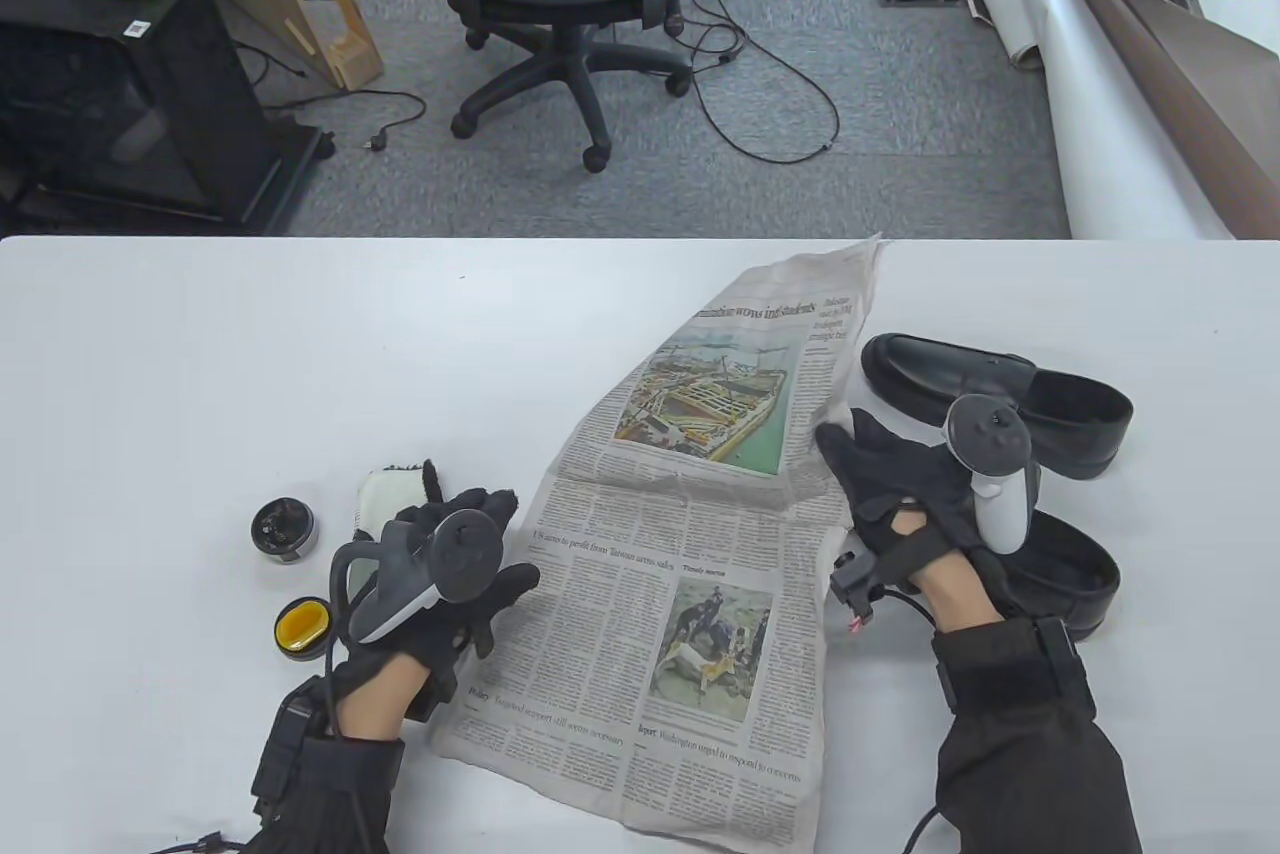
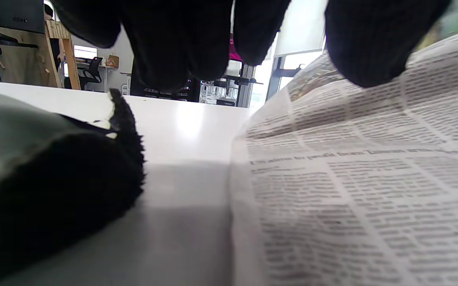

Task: Dip and apply built-in sponge shoe polish on shoes

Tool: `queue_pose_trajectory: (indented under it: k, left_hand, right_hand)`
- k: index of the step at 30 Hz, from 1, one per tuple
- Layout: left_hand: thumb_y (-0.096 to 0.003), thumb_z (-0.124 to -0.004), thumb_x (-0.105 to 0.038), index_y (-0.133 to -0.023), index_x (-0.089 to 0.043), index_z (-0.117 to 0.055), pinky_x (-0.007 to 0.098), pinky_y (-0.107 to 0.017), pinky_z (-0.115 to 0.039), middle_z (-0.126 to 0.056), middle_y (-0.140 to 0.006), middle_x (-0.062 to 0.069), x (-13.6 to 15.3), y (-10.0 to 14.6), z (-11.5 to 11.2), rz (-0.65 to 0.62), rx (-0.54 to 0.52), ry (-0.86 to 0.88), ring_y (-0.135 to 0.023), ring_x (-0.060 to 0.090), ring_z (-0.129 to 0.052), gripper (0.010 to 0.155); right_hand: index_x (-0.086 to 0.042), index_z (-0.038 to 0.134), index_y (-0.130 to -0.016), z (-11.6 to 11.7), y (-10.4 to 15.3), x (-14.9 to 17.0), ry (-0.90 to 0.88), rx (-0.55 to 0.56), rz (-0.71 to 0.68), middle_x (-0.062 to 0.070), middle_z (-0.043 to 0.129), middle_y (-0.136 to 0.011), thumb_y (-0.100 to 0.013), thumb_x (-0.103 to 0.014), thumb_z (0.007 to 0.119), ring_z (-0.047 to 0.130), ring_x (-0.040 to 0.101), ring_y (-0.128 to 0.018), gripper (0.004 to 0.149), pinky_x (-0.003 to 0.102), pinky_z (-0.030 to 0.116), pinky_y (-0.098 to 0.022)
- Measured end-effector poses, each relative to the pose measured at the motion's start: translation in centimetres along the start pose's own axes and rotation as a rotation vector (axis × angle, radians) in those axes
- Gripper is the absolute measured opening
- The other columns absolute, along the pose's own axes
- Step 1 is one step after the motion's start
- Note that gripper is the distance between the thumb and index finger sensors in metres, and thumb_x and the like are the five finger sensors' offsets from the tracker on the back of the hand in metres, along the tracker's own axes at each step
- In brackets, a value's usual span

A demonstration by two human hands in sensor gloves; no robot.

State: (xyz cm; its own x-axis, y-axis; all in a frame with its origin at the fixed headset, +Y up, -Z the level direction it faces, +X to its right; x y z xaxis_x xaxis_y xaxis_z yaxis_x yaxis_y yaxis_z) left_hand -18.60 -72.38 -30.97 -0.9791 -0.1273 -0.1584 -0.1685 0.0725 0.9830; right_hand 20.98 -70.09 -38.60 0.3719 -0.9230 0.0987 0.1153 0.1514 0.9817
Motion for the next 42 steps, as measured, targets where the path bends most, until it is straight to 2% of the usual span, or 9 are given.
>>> queue_pose_trajectory:
  k: [5,9,14,22,25,29,33,38,42]
  left_hand:
    - [-0.0409,-0.083,-0.059,-0.106,-0.026,-0.058,0.066,-0.077,-0.051,-0.065,-0.113,0.011,-0.1,0.1,0.0,-0.003,-0.002,-0.005,-0.1,0.04,-0.073,0.077]
    - [-0.041,-0.083,-0.059,-0.106,-0.026,-0.059,0.066,-0.077,-0.051,-0.065,-0.113,0.011,-0.3,0.3,0.2,-0.009,-0.01,-0.011,-0.1,0.04,-0.073,0.077]
    - [-0.0412,-0.082,-0.059,-0.106,-0.026,-0.058,0.066,-0.077,-0.051,-0.065,-0.113,0.011,-0.5,0.3,0.1,-0.017,-0.008,-0.01,-0.1,0.04,-0.072,0.076]
    - [-0.0415,-0.081,-0.059,-0.106,-0.026,-0.058,0.067,-0.077,-0.05,-0.064,-0.113,0.011,-1.0,0.5,-0.1,-0.028,0.011,-0.013,-0.1,0.041,-0.071,0.077]
    - [-0.0415,-0.081,-0.059,-0.106,-0.026,-0.057,0.067,-0.077,-0.05,-0.064,-0.113,0.011,-1.2,0.5,-0.3,-0.036,0.019,-0.009,-0.1,0.041,-0.071,0.076]
    - [-0.042,-0.08,-0.059,-0.106,-0.026,-0.057,0.067,-0.077,-0.049,-0.063,-0.114,0.011,-2.1,0.4,-0.8,-0.064,0.046,-0.018,-0.101,0.041,-0.07,0.076]
    - [-0.0419,-0.08,-0.06,-0.107,-0.026,-0.056,0.067,-0.077,-0.048,-0.062,-0.114,0.011,-2.8,0.5,-1.0,-0.083,0.055,-0.035,-0.102,0.042,-0.069,0.077]
    - [-0.0419,-0.08,-0.06,-0.107,-0.026,-0.056,0.068,-0.077,-0.048,-0.062,-0.114,0.012,-3.3,0.6,-1.1,-0.098,0.067,-0.036,-0.102,0.042,-0.069,0.077]
    - [-0.0419,-0.08,-0.06,-0.107,-0.026,-0.056,0.068,-0.077,-0.047,-0.061,-0.115,0.011,-3.3,0.5,-1.4,-0.099,0.088,-0.058,-0.102,0.042,-0.067,0.077]
  right_hand:
    - [-0.023,0.079,-0.084,1.0,-1.2,-0.9,0.197,0.099,0.082,0.004,0.096,-0.072,-0.043,-0.042,0.071,0.107,0.033,-0.061,0.046,0.047,0.095,-0.044]
    - [-0.024,0.082,-0.082,1.6,-1.6,-2.3,0.567,0.263,0.065,0.001,0.099,-0.068,-0.042,-0.042,0.072,0.108,0.031,-0.056,0.045,0.045,0.094,-0.043]
    - [-0.023,0.083,-0.08,2.3,-2.4,-2.6,0.837,0.349,0.106,0.0,0.1,-0.063,-0.041,-0.042,0.075,0.107,0.028,-0.051,0.045,0.044,0.092,-0.042]
    - [-0.024,0.087,-0.076,4.1,-4.0,-2.4,1.053,0.403,0.103,-0.002,0.101,-0.056,-0.037,-0.044,0.083,0.107,0.024,-0.046,0.044,0.042,0.091,-0.042]
    - [-0.024,0.088,-0.076,4.6,-4.6,-2.5,1.096,0.408,0.102,-0.002,0.101,-0.055,-0.037,-0.044,0.084,0.107,0.024,-0.046,0.044,0.043,0.091,-0.043]
    - [-0.025,0.087,-0.076,5.6,-5.6,-2.7,1.258,0.415,0.091,-0.003,0.1,-0.055,-0.037,-0.045,0.083,0.106,0.023,-0.046,0.044,0.043,0.09,-0.045]
    - [-0.025,0.087,-0.077,6.3,-6.3,-2.2,1.279,0.397,0.116,-0.003,0.099,-0.057,-0.037,-0.046,0.083,0.105,0.024,-0.049,0.045,0.044,0.088,-0.047]
    - [-0.025,0.081,-0.083,6.5,-5.6,-3.1,1.48,0.532,0.091,-0.001,0.095,-0.066,-0.033,-0.056,0.082,0.101,0.027,-0.058,0.059,0.047,0.085,-0.052]
    - [-0.025,0.08,-0.084,5.1,-4.1,-4.6,1.434,0.569,0.061,0.0,0.094,-0.07,-0.033,-0.056,0.082,0.1,0.029,-0.061,0.06,0.048,0.084,-0.053]
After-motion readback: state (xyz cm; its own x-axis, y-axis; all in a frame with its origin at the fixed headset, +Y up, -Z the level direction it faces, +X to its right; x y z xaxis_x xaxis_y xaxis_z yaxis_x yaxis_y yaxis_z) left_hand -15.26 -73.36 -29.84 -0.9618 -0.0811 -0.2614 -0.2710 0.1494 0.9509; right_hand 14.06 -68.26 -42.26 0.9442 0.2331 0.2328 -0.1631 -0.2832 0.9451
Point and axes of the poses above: the tracker on the back of each hand, its own x axis roughly to the little-finger side, its own y axis roughly from the fingertips to the wrist, z = x × y, the point moved 4 cm from there along -y, roughly from the wrist to the fingertips
